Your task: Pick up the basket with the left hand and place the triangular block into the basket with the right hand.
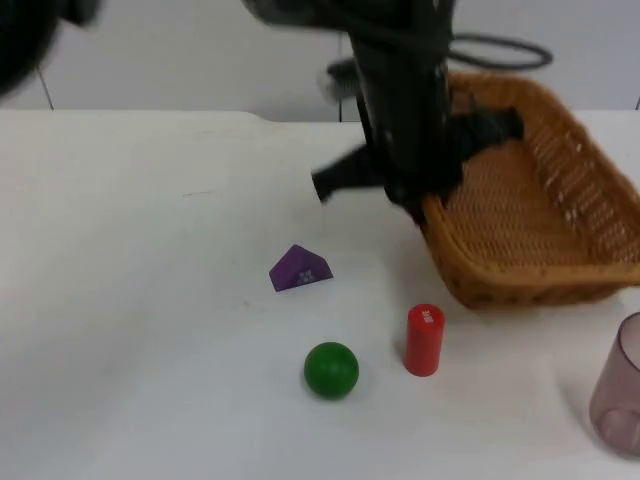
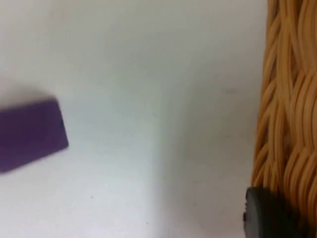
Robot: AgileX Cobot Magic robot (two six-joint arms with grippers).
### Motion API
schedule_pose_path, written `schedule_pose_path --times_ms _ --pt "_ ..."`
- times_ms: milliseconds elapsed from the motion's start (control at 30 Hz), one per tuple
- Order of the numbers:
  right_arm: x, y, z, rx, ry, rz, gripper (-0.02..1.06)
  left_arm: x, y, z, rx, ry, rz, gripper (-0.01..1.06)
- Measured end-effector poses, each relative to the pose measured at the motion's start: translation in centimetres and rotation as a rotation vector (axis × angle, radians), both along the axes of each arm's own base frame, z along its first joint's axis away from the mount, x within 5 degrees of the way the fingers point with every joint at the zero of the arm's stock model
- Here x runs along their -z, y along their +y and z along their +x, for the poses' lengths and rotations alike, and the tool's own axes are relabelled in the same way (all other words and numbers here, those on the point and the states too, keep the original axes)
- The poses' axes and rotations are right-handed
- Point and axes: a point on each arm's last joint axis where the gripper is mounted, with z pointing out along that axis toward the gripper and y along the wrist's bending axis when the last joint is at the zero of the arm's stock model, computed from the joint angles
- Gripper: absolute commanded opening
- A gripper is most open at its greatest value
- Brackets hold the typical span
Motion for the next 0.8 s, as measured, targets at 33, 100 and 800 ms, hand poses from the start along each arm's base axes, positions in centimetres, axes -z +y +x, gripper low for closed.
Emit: schedule_pose_path --times_ms 33,100,800 --pt "0.0 0.0 0.0 -0.003 -0.006 0.004 1.05 -1.1 0.3 0.0 0.027 -0.007 -0.013 0.00" --pt "-0.1 0.1 0.0 -0.006 -0.008 0.008 1.05 -2.2 0.8 0.1 0.053 -0.017 -0.028 0.00" --pt "0.0 1.0 0.1 -0.085 -0.012 0.085 1.05 -14.1 14.3 0.1 0.170 -0.047 0.028 0.00"
